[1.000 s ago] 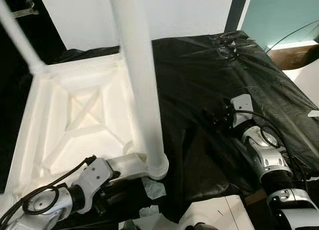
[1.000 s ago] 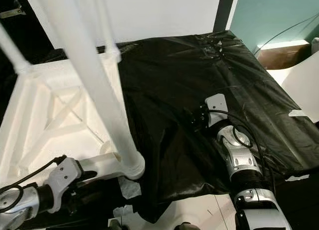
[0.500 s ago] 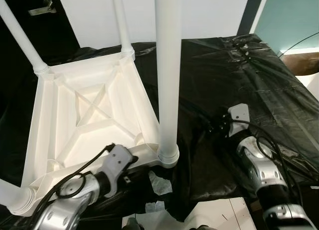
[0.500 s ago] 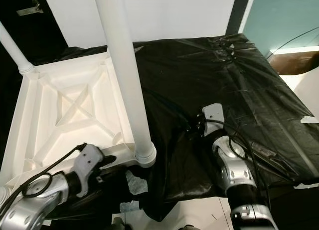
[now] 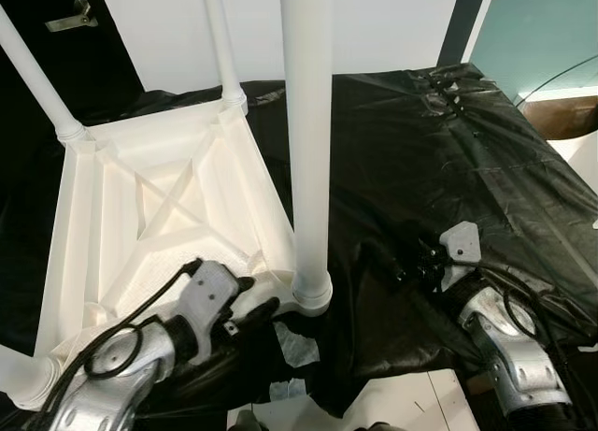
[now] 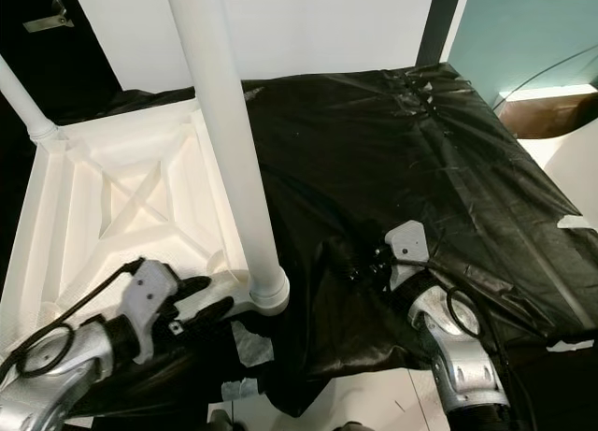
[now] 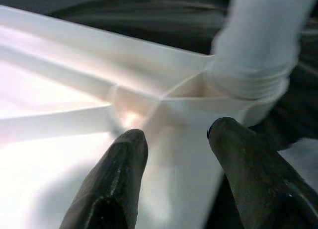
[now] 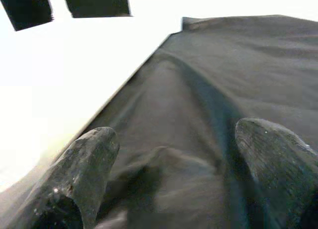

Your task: Building children table

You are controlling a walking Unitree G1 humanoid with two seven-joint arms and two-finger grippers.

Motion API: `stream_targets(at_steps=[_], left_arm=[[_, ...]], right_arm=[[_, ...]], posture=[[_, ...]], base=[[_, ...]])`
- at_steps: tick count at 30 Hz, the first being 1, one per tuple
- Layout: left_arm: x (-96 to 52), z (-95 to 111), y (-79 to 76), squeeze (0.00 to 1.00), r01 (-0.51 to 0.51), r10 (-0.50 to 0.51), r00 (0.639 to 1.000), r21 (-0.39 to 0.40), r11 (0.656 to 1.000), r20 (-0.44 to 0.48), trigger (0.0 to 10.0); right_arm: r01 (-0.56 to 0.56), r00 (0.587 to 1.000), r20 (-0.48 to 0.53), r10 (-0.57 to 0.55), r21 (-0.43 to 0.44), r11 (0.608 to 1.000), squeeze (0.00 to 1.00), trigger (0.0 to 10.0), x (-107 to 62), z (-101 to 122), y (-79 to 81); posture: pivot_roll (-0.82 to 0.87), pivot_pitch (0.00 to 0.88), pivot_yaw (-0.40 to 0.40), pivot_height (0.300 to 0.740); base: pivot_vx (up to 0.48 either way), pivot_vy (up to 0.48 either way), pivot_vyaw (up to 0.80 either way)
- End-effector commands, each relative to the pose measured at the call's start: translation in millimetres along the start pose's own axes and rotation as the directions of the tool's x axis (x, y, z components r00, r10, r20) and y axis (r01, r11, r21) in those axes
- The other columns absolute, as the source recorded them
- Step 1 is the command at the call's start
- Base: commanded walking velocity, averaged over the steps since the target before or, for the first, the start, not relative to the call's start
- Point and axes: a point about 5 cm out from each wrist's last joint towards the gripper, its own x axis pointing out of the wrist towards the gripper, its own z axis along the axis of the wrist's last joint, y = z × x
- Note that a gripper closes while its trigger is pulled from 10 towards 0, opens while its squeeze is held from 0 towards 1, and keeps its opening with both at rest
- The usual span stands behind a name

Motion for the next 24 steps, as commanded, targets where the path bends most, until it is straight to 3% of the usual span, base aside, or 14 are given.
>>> stream_targets(at_steps=[1,4,6,9,14,24], left_arm=[[-7.5,0,11.7,0.0,-0.198,0.198,0.98,0.011,0.98,-0.012,10.0],[-11.5,1,15.6,0.0,-0.235,0.235,0.972,0.014,0.972,-0.012,10.0],[-17.2,5,22.2,0.0,-0.294,0.294,0.956,0.005,0.956,0.005,10.0],[-19.5,7,24.0,0.0,-0.311,0.311,0.95,0.003,0.95,0.013,10.0],[-27.6,2,28.0,0.0,-0.39,0.391,0.919,0.034,0.92,-0.044,10.0],[-30.9,-2,32.4,0.0,-0.465,0.466,0.884,0.034,0.885,-0.036,10.0]], right_arm=[[-0.089,0.996,-0.003,0.089,0.029,0.996,0.0,10.0,-0.1,4,8.3],[-0.154,0.988,-0.01,0.155,0.04,0.987,0.0,10.0,-0.4,8,13.0],[-0.265,0.963,-0.025,0.267,0.054,0.963,0.0,10.0,-1.7,13,20.1],[-0.313,0.949,-0.033,0.315,0.059,0.948,0.0,10.0,-1.4,15,22.1],[-0.468,0.878,-0.077,0.472,0.064,0.881,0.0,10.0,2.4,20,23.9],[-0.574,0.815,-0.07,0.576,0.042,0.818,0.0,10.0,23.4,29,26.8]], posture=[[0.12,0.077,0.014,0.74],[0.12,0.075,0.01,0.74],[0.13,0.072,0.007,0.74],[0.13,0.07,0.001,0.74],[0.16,0.062,-0.013,0.74],[0.16,0.062,-0.018,0.74]], base=[[0.0,0.0,0.0],[0.0,0.0,0.0],[0.0,0.0,0.0],[0.0,0.0,0.0],[0.0,0.0,0.0],[0.0,0.0,0.0]])
